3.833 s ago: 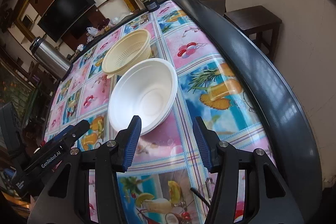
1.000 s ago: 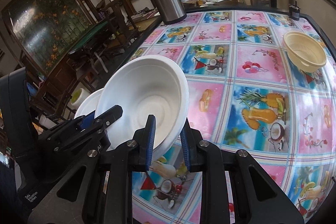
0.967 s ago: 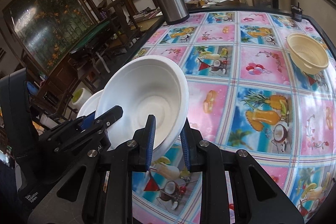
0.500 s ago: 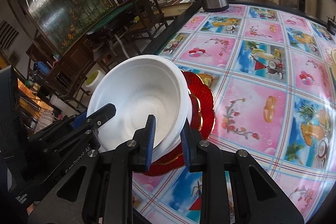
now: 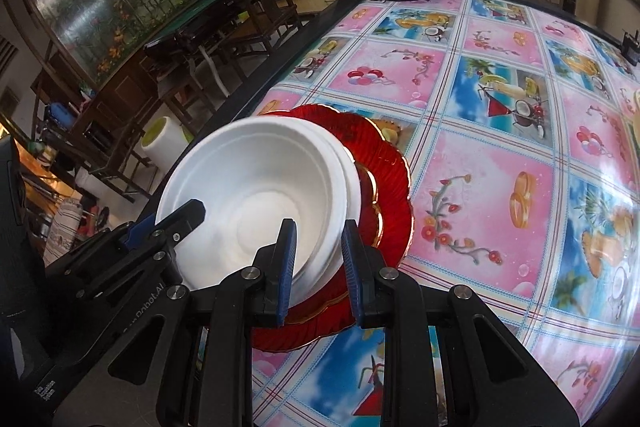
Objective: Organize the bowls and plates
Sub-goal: 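Lower the smaller white bowl into the stack and open the left gripper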
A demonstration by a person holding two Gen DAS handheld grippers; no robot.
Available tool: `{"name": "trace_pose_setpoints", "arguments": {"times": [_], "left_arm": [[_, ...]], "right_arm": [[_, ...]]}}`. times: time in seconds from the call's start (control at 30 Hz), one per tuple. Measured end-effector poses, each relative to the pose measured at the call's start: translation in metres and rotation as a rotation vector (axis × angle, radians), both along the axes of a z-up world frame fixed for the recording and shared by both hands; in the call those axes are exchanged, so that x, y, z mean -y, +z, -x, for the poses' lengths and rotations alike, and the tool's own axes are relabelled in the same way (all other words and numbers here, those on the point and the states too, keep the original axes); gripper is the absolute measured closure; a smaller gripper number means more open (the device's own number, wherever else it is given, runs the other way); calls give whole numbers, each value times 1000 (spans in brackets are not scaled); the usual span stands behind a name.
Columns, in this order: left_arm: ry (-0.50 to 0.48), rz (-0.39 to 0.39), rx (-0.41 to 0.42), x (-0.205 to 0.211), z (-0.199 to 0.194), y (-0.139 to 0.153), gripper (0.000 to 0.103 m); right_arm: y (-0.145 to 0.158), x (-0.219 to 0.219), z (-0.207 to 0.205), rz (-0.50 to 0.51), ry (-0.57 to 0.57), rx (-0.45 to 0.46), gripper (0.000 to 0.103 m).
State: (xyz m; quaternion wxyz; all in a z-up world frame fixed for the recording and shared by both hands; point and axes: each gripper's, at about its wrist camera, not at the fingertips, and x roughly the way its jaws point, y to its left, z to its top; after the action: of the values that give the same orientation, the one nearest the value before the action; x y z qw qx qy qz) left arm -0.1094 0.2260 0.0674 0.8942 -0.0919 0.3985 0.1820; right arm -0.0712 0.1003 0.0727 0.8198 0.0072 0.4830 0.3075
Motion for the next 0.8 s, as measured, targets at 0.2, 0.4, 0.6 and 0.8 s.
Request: {"name": "trace_pose_setpoints", "arguments": {"times": [0.2, 0.4, 0.6, 0.8], "left_arm": [[-9, 5, 10, 0, -2, 2, 84], [-9, 6, 14, 1, -1, 1, 84], [-13, -14, 38, 12, -1, 4, 65], [-53, -33, 91, 33, 0, 14, 40]], "right_arm": [[4, 9, -2, 9, -24, 11, 80], [5, 11, 4, 6, -15, 16, 80], [6, 17, 10, 2, -21, 19, 80], [11, 39, 13, -26, -52, 25, 79]]}}
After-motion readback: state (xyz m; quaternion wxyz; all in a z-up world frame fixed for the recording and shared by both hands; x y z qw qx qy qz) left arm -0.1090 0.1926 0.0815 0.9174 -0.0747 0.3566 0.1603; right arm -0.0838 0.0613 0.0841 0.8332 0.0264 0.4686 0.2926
